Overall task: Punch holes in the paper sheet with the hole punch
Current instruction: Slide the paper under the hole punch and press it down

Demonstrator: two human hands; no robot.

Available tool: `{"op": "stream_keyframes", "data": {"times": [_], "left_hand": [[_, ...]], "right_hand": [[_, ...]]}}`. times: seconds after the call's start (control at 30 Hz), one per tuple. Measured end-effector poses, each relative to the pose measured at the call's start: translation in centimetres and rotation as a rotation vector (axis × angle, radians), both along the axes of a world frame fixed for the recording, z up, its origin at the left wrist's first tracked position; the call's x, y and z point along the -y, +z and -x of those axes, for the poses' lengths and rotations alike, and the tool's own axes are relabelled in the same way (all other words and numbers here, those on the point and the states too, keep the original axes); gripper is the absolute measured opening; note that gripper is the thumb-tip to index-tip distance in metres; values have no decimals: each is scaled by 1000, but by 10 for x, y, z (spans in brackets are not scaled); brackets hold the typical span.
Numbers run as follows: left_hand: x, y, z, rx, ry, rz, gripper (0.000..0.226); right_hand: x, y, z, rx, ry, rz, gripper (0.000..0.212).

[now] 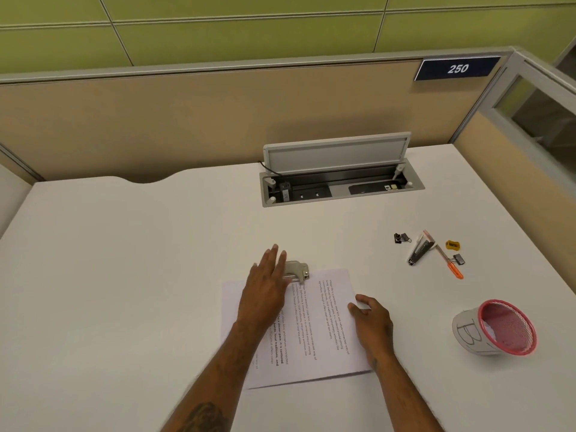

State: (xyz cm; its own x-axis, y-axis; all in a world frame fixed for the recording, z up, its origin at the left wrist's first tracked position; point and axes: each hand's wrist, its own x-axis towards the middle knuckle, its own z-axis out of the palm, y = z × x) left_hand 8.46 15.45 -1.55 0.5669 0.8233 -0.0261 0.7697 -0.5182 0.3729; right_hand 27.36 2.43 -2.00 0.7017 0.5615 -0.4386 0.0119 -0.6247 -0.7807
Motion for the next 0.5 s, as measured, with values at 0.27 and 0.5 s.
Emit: {"op": "stream_keyframes", "data": {"times": [0.27,0.5], "left_hand": [[67,-35,68,-99,232,8,83],[70,-43,70,-137,169,10,80]], "right_hand": [[3,0,4,-1,-3,-7,29],[3,1,6,7,-8,-6,28]]}}
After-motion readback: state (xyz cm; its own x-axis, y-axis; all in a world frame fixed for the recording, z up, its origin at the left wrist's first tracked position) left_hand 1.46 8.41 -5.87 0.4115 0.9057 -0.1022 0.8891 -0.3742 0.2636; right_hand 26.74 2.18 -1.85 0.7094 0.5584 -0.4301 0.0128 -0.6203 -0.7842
